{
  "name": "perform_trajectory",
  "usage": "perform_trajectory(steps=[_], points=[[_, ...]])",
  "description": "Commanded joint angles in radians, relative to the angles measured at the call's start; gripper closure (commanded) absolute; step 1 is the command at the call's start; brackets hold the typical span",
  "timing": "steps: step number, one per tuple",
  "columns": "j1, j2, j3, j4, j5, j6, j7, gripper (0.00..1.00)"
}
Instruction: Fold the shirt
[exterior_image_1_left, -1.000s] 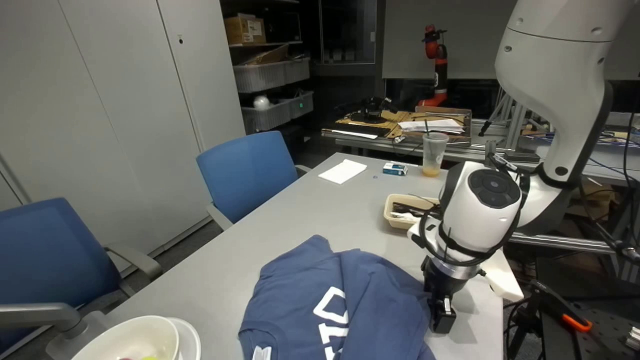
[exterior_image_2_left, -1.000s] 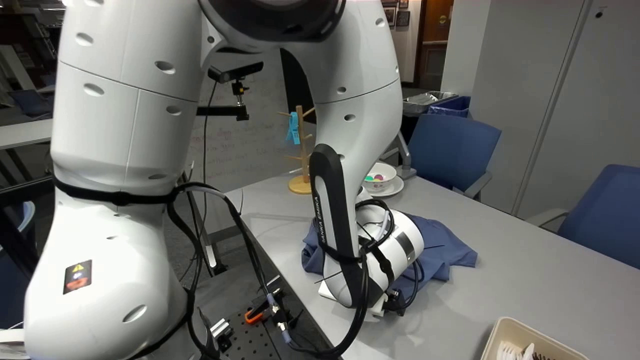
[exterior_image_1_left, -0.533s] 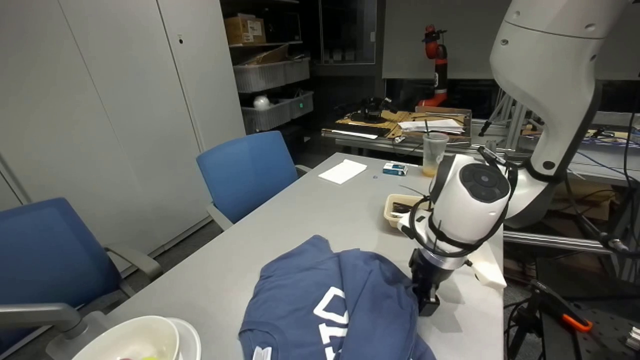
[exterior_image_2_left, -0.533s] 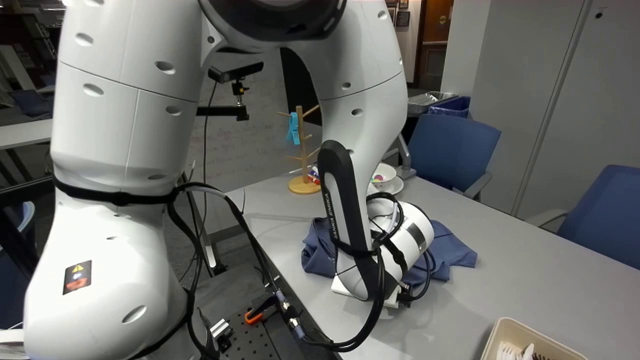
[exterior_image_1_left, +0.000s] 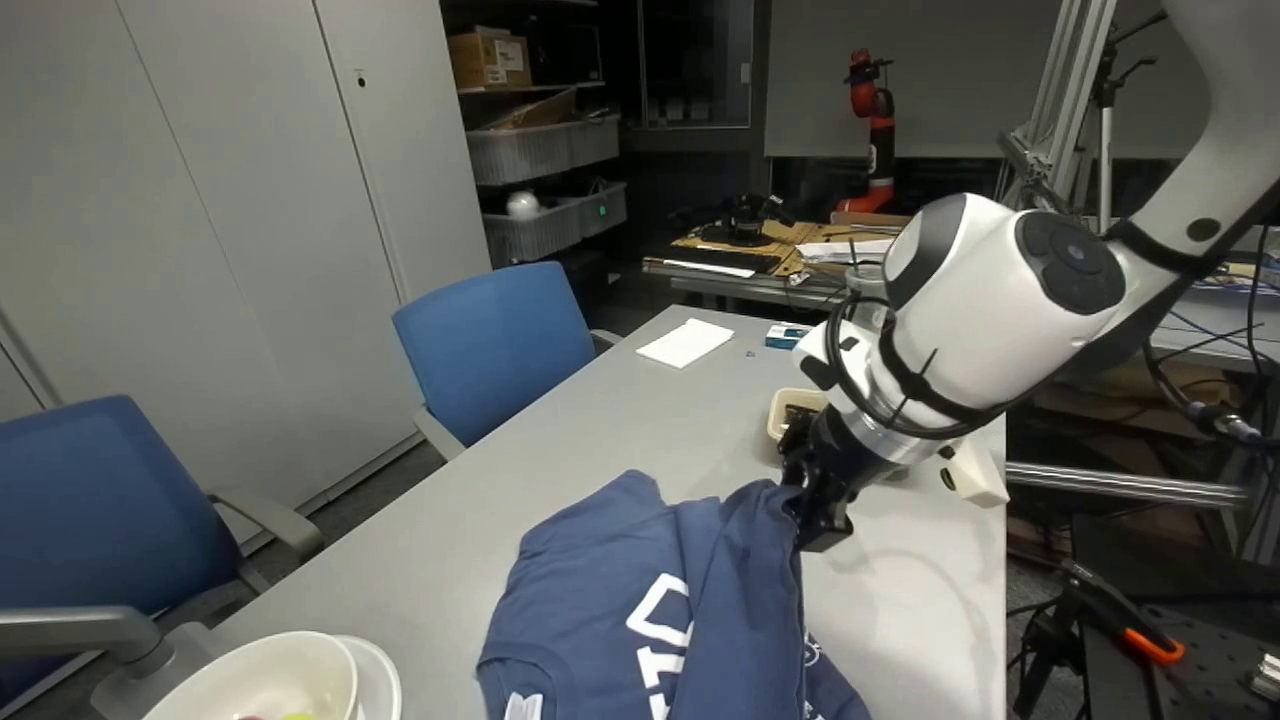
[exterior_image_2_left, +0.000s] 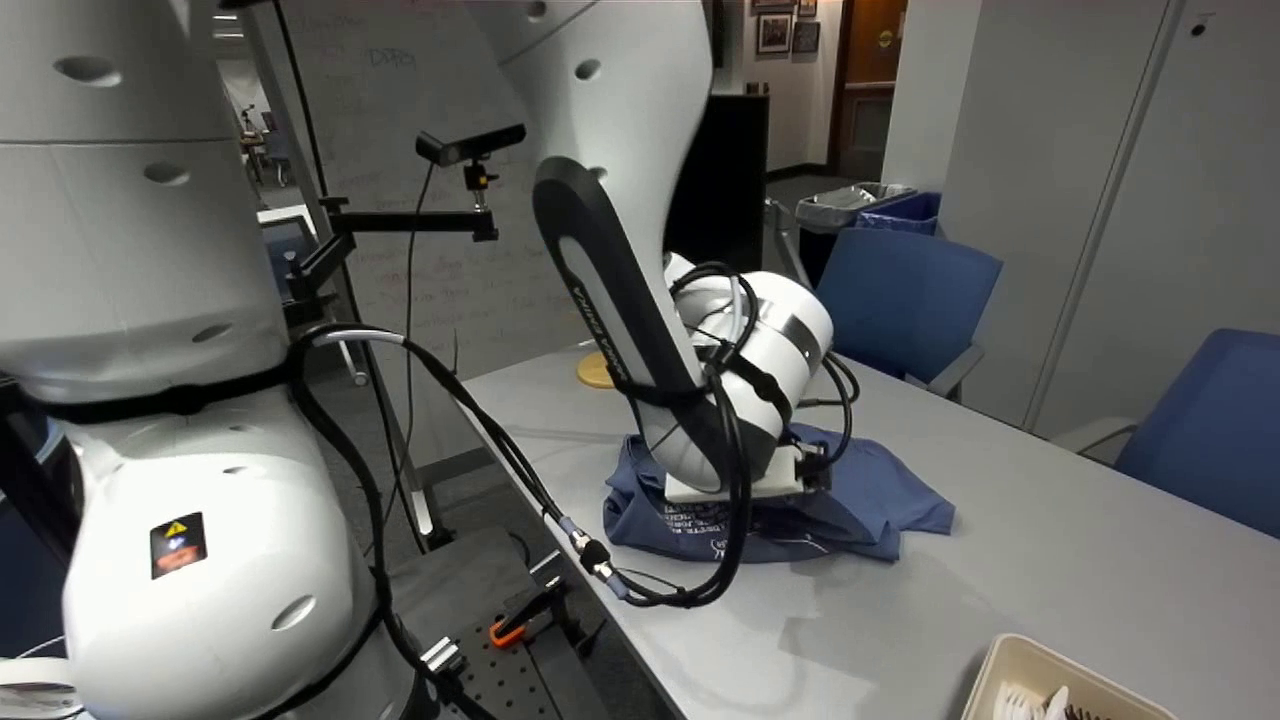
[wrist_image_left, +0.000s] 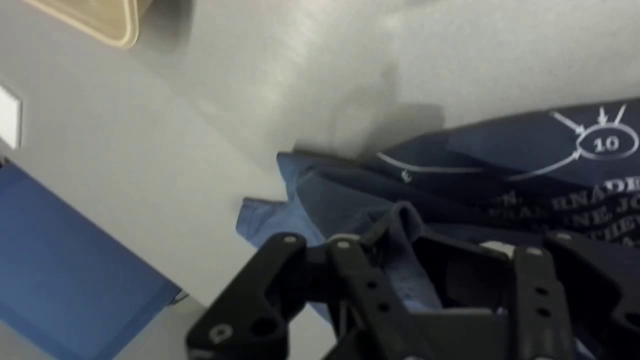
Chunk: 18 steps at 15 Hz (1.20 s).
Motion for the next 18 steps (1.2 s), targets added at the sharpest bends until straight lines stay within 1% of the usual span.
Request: perform_trajectory(steps=[1,3,5,7,9,11,14,17,18], points=[[0.057,-0.111,0.059,-0.003,0.008,-0.062,0.048,1.0],[0.088,-0.119,0.105,0.048,0.011,-0.052,0.158,1.0],[0.125,-0.102,0.155,0.113,0.011,-0.074,0.294,1.0],[0.162,-0.066,0.206,0.185,-0.022,-0.141,0.439,1.0],[0.186,-0.021,0.243,0.242,-0.057,-0.221,0.548,1.0],[0.198,0.025,0.267,0.288,-0.089,-0.305,0.636,1.0],[0.195,0.102,0.273,0.34,-0.117,-0.415,0.724,1.0],[0.186,0.175,0.263,0.376,-0.113,-0.499,0.781,1.0],[0.123,0.195,0.321,0.384,-0.101,-0.526,0.782,1.0]])
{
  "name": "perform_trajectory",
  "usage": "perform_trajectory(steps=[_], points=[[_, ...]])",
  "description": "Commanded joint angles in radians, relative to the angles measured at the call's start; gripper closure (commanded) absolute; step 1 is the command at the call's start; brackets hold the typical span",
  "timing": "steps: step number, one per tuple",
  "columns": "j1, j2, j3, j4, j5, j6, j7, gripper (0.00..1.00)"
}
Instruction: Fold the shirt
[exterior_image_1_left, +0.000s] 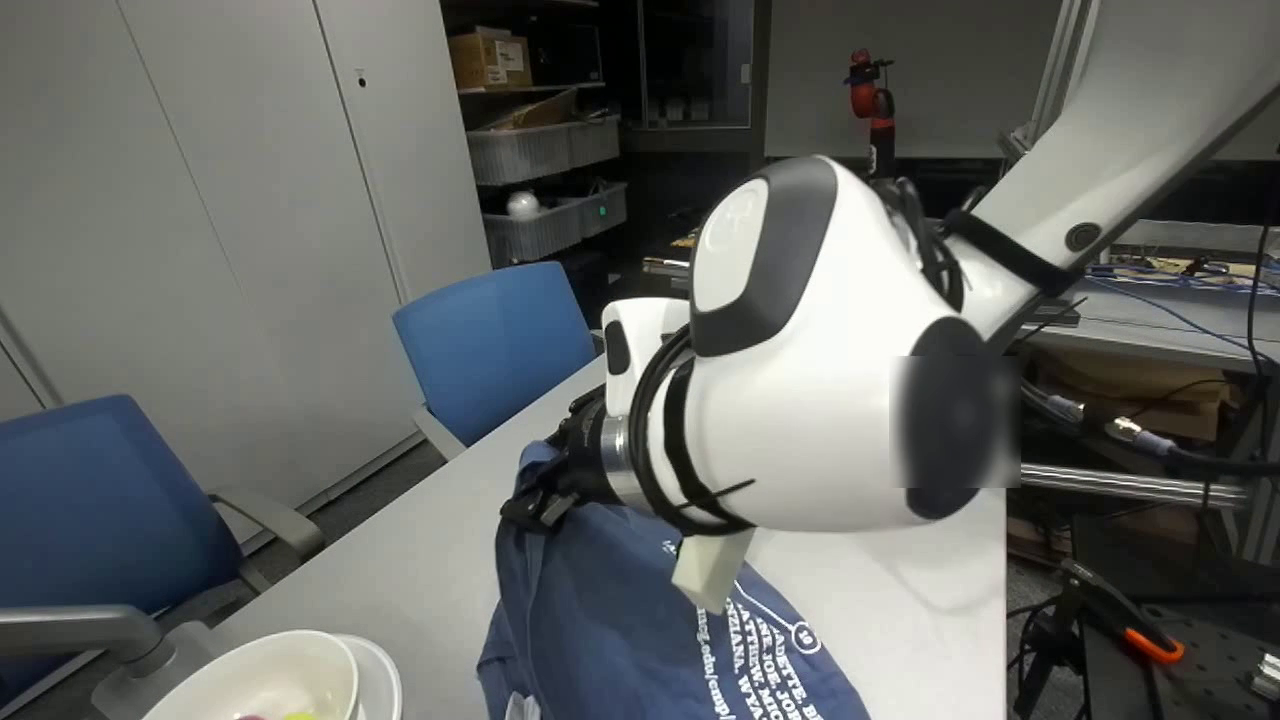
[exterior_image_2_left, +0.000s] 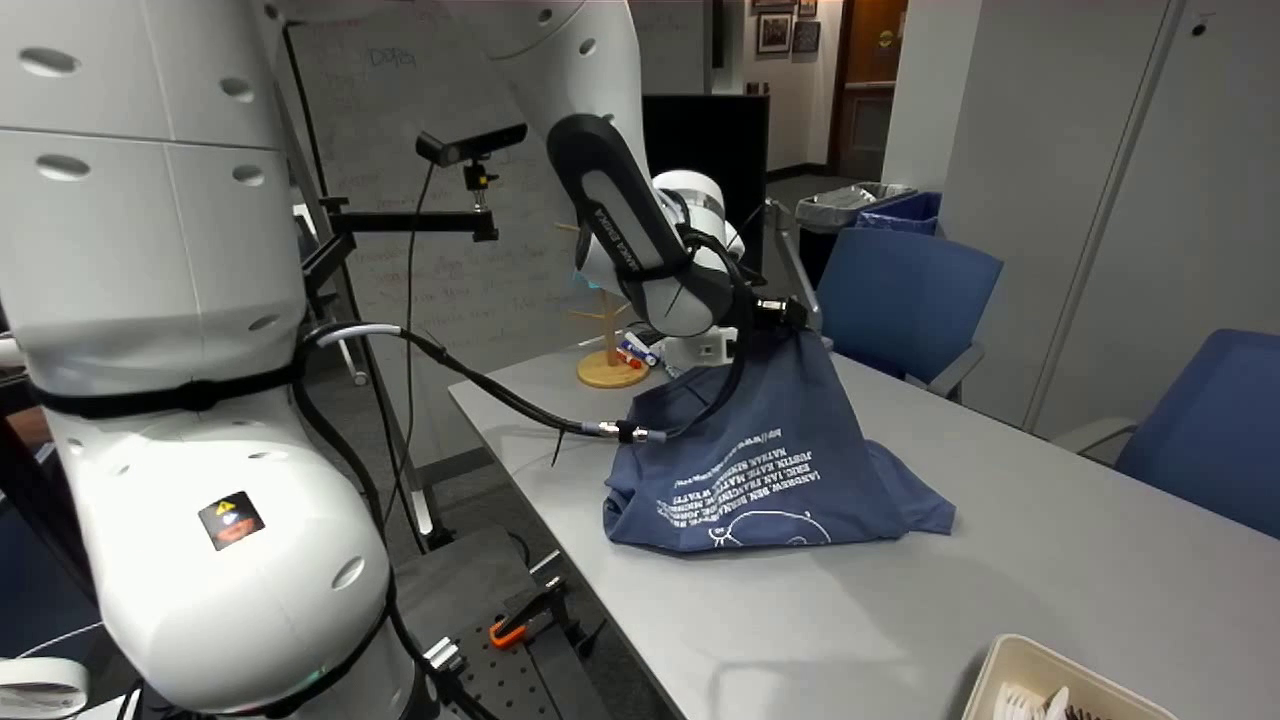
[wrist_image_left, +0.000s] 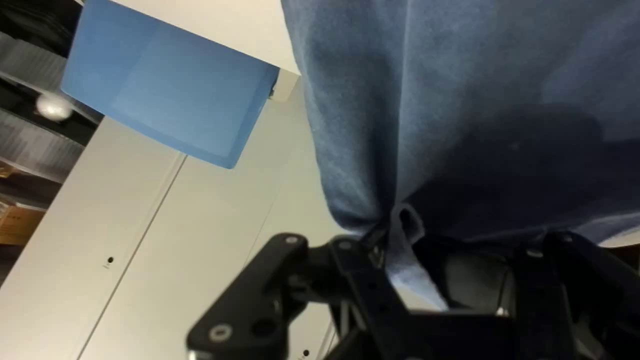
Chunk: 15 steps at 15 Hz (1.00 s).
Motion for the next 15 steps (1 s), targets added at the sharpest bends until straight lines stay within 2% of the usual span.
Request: perform_trajectory(steps=[1,3,4,7,11,13,14,15], points=[[-0.079,0.095,0.061,0.066,-0.014,-0.077,0.069,1.0],[-0.106,0.122,0.078,0.075,-0.012,-0.095,0.081,1.0],[-0.12,0.127,0.085,0.074,-0.003,-0.093,0.084,0.79],[-0.157,0.111,0.1,0.054,0.007,-0.064,0.099,0.6],[-0.199,0.015,0.11,-0.021,0.009,0.027,0.128,0.29],[-0.213,-0.04,0.104,-0.069,0.039,0.078,0.099,0.14],[-0.217,-0.074,0.096,-0.103,0.067,0.104,0.058,0.05],[-0.224,-0.106,0.083,-0.143,0.121,0.153,-0.033,0.01]])
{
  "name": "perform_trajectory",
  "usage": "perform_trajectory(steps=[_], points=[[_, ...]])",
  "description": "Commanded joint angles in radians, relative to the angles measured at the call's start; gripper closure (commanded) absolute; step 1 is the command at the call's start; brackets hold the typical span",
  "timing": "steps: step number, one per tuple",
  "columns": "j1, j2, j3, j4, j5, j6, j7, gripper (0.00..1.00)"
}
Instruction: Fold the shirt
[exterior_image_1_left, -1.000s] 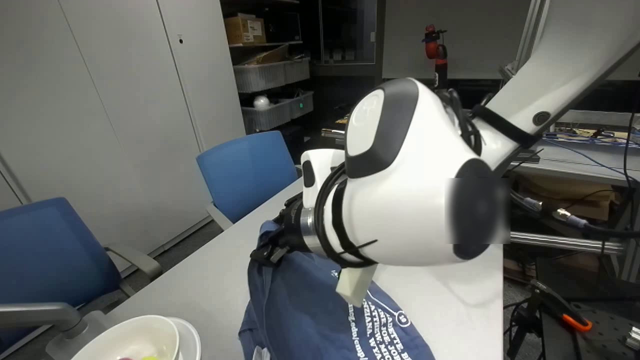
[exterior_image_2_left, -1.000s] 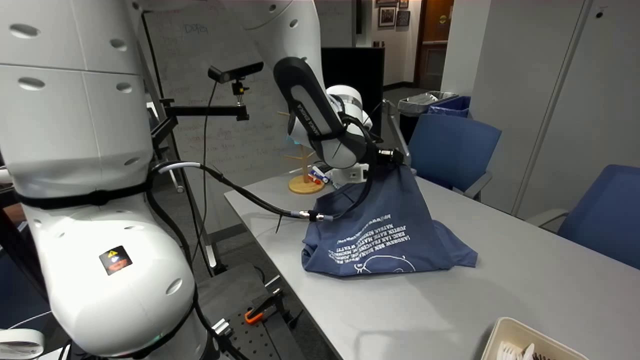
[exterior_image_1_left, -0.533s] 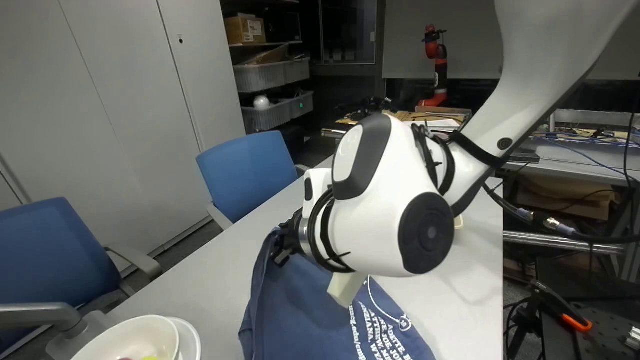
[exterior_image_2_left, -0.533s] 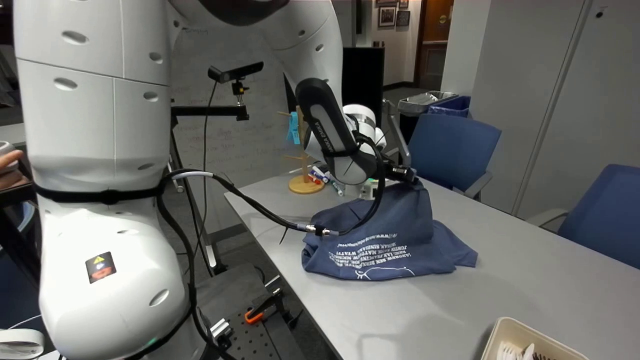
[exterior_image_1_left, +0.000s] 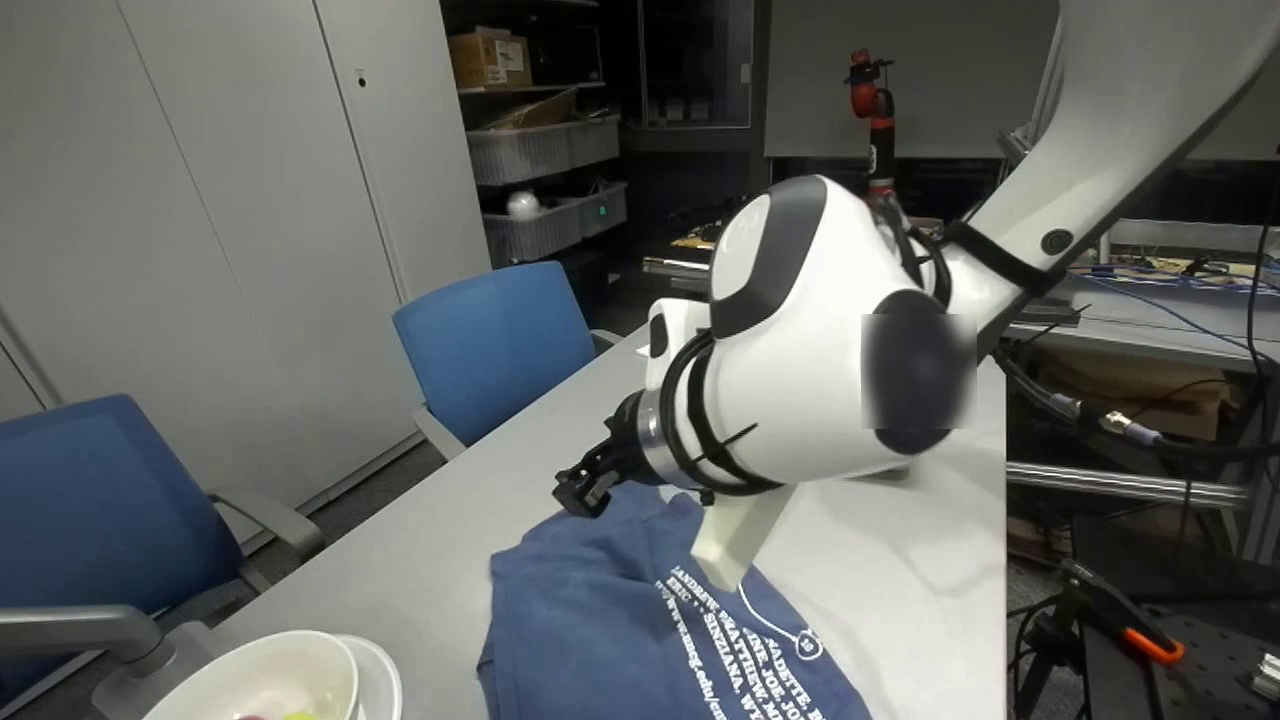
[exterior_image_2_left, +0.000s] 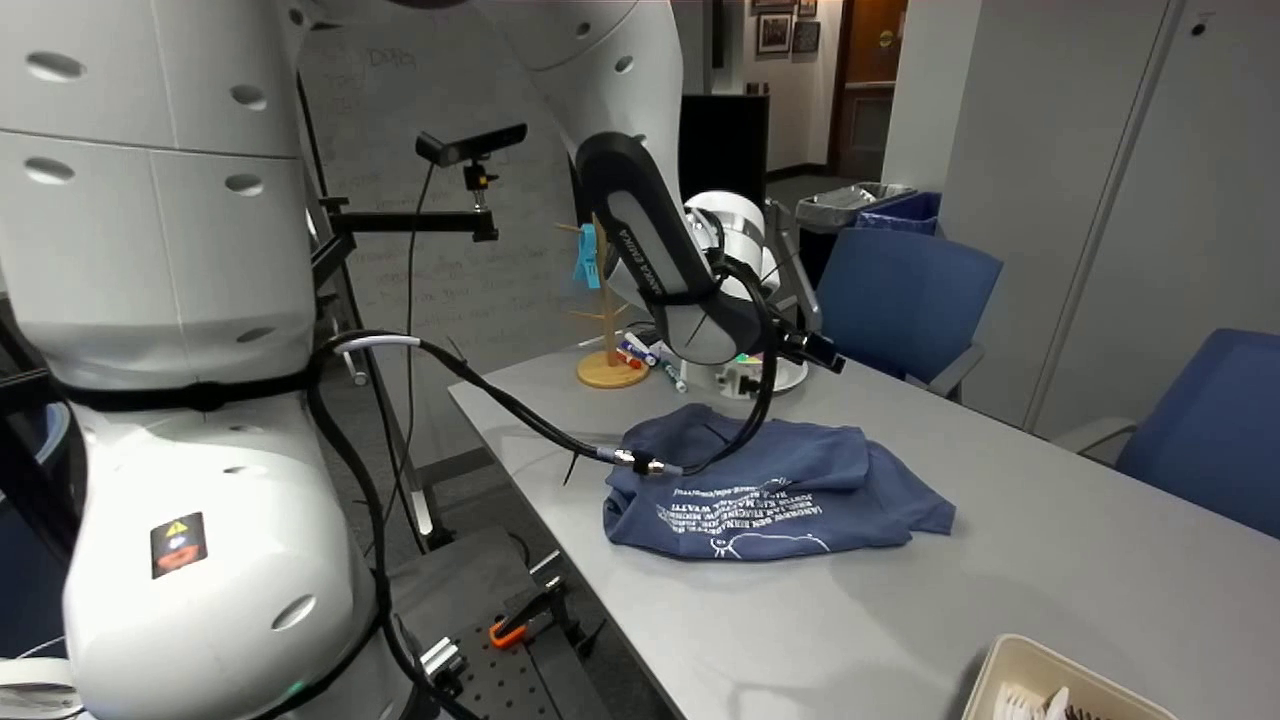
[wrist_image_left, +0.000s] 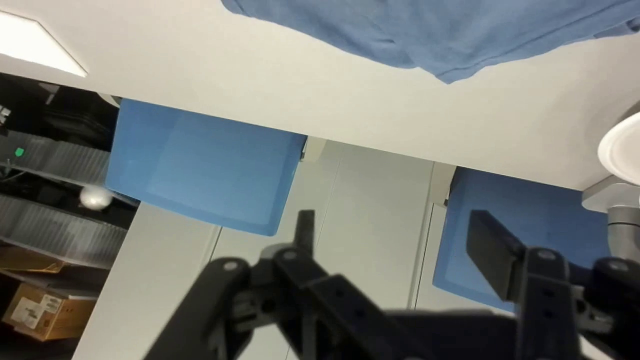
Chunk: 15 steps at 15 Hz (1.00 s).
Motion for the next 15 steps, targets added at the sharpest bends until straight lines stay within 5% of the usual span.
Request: perform_trajectory(steps=[1,11,15], points=[[-0.033,-0.152,-0.022,-0.165,0.161,0.115,-0.233,0.0],[-0.08,-0.416,-0.165,-0.564,0.551,0.402,-0.927,0.0],[-0.059,-0.279,-0.203,-0.54,0.643,0.495,-1.091,0.0]])
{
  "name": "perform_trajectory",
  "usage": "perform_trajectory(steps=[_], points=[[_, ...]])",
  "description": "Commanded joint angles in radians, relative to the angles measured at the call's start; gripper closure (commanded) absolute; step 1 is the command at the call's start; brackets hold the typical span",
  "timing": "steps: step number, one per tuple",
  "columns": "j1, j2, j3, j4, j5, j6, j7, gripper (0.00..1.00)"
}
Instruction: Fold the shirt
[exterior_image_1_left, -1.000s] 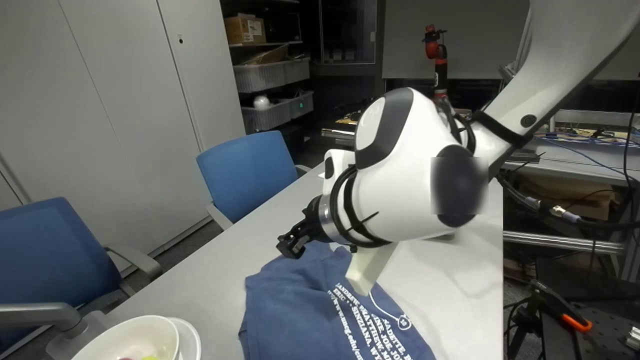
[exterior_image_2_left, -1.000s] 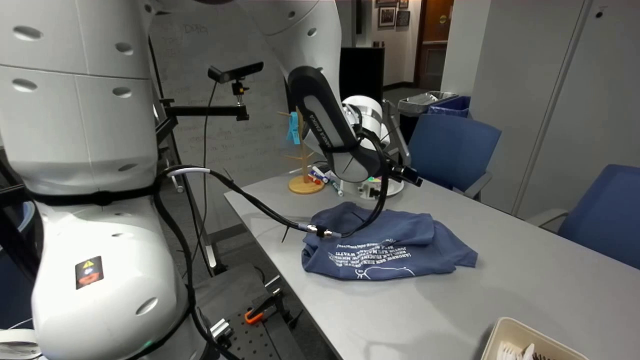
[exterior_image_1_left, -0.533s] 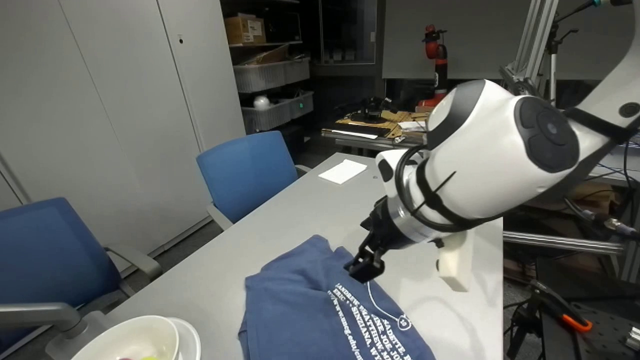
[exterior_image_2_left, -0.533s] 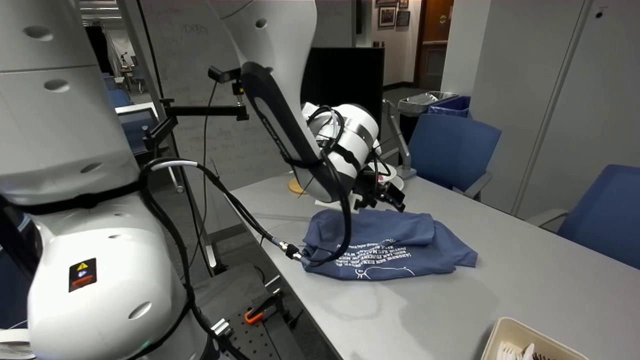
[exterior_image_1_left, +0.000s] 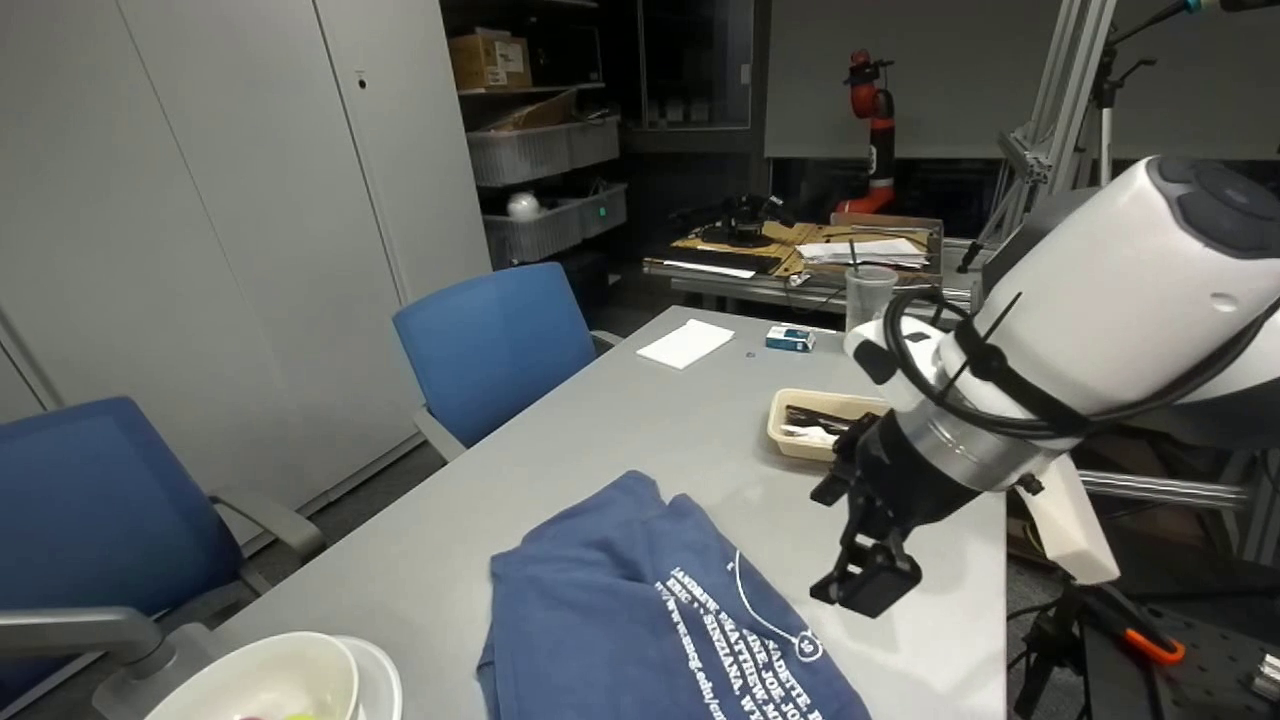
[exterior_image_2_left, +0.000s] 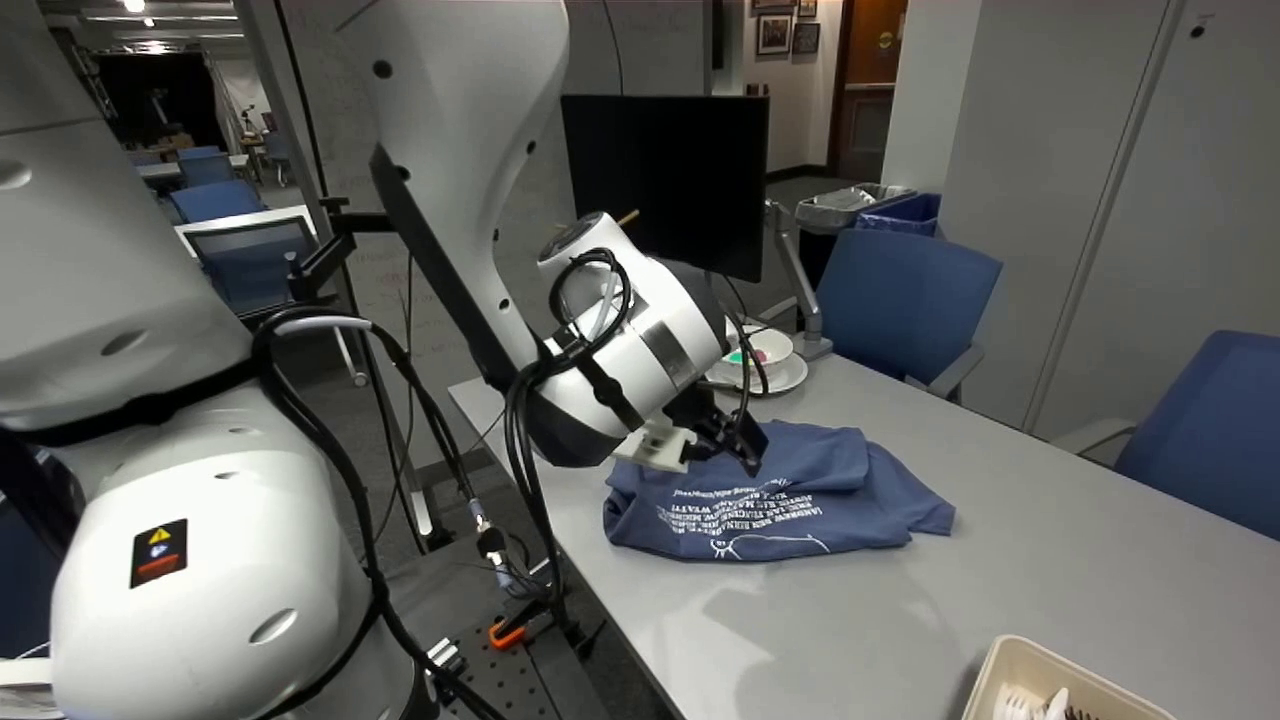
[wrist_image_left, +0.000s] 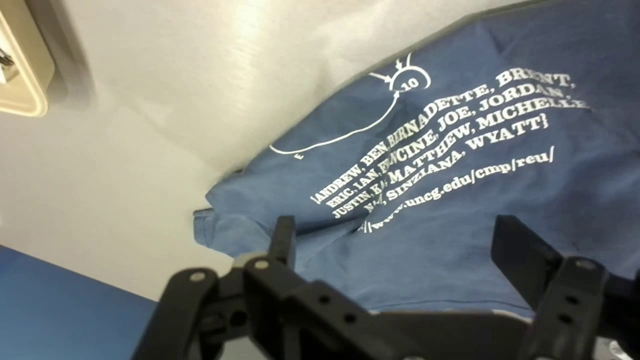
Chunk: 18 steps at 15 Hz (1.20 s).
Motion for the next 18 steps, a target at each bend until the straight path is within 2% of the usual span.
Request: perform_trajectory(steps=[1,2,6,12,18], points=[[0.005,0.108,-0.034,0.0,0.099,0.117,-0.165,0.0],[0.0,0.043,-0.011,0.0,0.041,0.046,-0.073,0.0],[0.0,0.109,-0.02,0.005,0.061,0.087,-0.115,0.0],[0.0,0.111,-0.02,0.007,0.061,0.088,-0.115,0.0],[0.021,0.099,0.013,0.008,0.095,0.04,-0.099,0.0]])
